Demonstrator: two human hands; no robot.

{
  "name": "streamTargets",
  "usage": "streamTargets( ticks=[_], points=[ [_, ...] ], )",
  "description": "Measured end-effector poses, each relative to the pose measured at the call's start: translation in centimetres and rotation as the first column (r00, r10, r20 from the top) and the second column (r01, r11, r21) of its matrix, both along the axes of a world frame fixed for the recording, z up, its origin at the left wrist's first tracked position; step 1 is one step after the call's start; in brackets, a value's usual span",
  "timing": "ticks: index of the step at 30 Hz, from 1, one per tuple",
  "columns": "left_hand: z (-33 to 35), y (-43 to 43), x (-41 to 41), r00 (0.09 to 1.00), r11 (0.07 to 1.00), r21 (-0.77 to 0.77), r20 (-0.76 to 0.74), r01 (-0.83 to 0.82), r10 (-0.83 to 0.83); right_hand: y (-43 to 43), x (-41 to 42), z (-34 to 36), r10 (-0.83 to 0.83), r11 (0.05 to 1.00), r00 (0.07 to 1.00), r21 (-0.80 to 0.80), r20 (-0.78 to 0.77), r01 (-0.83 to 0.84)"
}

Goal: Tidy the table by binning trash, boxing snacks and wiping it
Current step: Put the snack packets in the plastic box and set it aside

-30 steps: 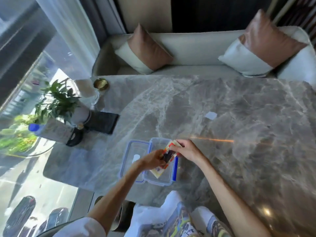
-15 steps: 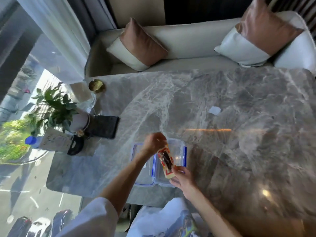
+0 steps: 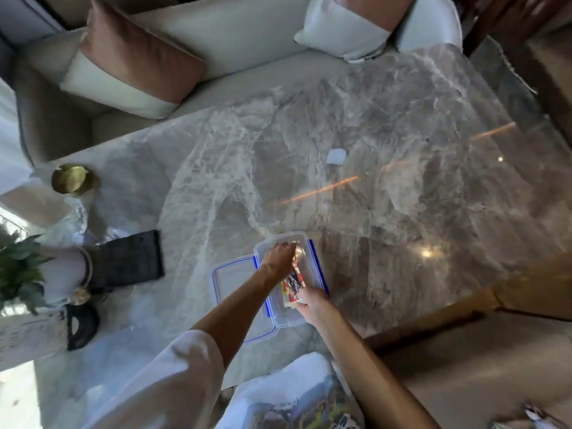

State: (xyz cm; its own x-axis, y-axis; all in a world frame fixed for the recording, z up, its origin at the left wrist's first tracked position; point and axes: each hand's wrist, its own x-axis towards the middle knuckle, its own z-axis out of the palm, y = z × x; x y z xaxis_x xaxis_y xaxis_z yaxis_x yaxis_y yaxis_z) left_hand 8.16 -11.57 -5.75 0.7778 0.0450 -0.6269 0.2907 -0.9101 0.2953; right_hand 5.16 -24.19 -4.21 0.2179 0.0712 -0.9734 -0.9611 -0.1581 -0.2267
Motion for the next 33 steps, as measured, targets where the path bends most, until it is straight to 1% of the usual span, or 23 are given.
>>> streamTargets(
  ticks=[2, 4, 5, 6, 7, 8, 9, 10, 12, 14, 16, 19, 22, 24, 26, 28, 31, 32, 33],
  points=[
    [0.0, 0.1, -0.4, 0.996, 0.994, -0.076, 0.024, -0.080, 0.082, 0.7, 0.8, 0.8, 0.020, 1.000, 1.000, -0.014, -0.023, -0.020],
    [0.4, -0.6, -1.3, 0.972, 0.967, -0.150, 0.083, -0.206, 0.220, 1.2, 1.3, 1.5, 0.076, 0.994, 0.993, -0.072, -0.088, -0.082],
    [0.8, -1.2, -1.9, 0.941, 0.937, -0.189, 0.113, -0.295, 0.319, 1.5, 1.3, 1.7, 0.087, 0.991, 0.990, -0.092, -0.112, -0.098],
    [1.3, -1.9, -2.6, 0.889, 0.890, -0.227, 0.145, -0.396, 0.433, 1.9, 1.3, 1.8, 0.107, 0.989, 0.987, -0.091, -0.119, -0.118],
    [1.7, -2.6, -3.3, 0.809, 0.816, -0.282, 0.175, -0.505, 0.562, 2.2, 1.2, 1.5, 0.146, 0.981, 0.987, -0.118, -0.071, -0.153],
    [1.9, -3.1, -4.0, 0.703, 0.713, -0.353, 0.182, -0.605, 0.687, 2.4, 1.1, 1.3, 0.204, 0.965, 0.979, -0.172, 0.010, -0.199],
    [2.1, -3.5, -4.6, 0.595, 0.599, -0.422, 0.159, -0.681, 0.788, 2.6, 1.0, 1.0, 0.271, 0.943, 0.957, -0.225, 0.104, -0.243],
    [2.3, -3.8, -5.1, 0.508, 0.495, -0.471, 0.109, -0.730, 0.854, 2.7, 1.0, 0.9, 0.321, 0.929, 0.927, -0.255, 0.194, -0.268],
    [2.6, -4.2, -5.5, 0.409, 0.346, -0.506, -0.014, -0.790, 0.912, 2.8, 1.0, 0.4, 0.378, 0.918, 0.869, -0.248, 0.319, -0.308],
    [2.6, -4.5, -5.7, 0.357, 0.268, -0.502, -0.087, -0.822, 0.930, 2.9, 1.2, 0.3, 0.385, 0.921, 0.853, -0.205, 0.351, -0.331],
    [2.5, -4.8, -5.6, 0.332, 0.234, -0.458, -0.146, -0.858, 0.932, 2.9, 1.4, 0.0, 0.350, 0.936, 0.869, -0.150, 0.350, -0.317],
    [1.8, -5.2, -5.4, 0.298, 0.200, -0.371, -0.229, -0.907, 0.927, 2.6, 1.5, -0.3, 0.290, 0.957, 0.908, -0.071, 0.302, -0.282],
    [1.3, -5.6, -5.1, 0.292, 0.207, -0.304, -0.270, -0.930, 0.918, 2.4, 1.2, -0.1, 0.216, 0.975, 0.950, -0.001, 0.227, -0.221],
    [1.2, -5.8, -5.0, 0.278, 0.191, -0.279, -0.319, -0.941, 0.906, 2.5, 1.1, 0.1, 0.189, 0.981, 0.958, 0.002, 0.217, -0.194],
    [1.1, -5.9, -5.1, 0.259, 0.169, -0.271, -0.345, -0.948, 0.902, 2.3, 1.1, 0.4, 0.214, 0.977, 0.951, -0.028, 0.222, -0.213],
    [1.2, -5.9, -5.5, 0.256, 0.160, -0.291, -0.331, -0.943, 0.908, 2.0, 1.0, 0.7, 0.269, 0.963, 0.940, -0.040, 0.209, -0.267],
    [1.8, -5.8, -5.8, 0.243, 0.107, -0.389, -0.319, -0.915, 0.916, 1.7, 1.3, 1.2, 0.349, 0.935, 0.918, -0.007, 0.188, -0.354],
    [2.2, -5.8, -5.9, 0.248, 0.110, -0.408, -0.304, -0.906, 0.920, 1.6, 1.5, 1.4, 0.378, 0.924, 0.906, -0.013, 0.191, -0.383],
    [2.6, -5.9, -5.8, 0.267, 0.138, -0.415, -0.273, -0.899, 0.924, 1.7, 1.7, 1.6, 0.416, 0.908, 0.888, -0.035, 0.198, -0.417]
  ],
)
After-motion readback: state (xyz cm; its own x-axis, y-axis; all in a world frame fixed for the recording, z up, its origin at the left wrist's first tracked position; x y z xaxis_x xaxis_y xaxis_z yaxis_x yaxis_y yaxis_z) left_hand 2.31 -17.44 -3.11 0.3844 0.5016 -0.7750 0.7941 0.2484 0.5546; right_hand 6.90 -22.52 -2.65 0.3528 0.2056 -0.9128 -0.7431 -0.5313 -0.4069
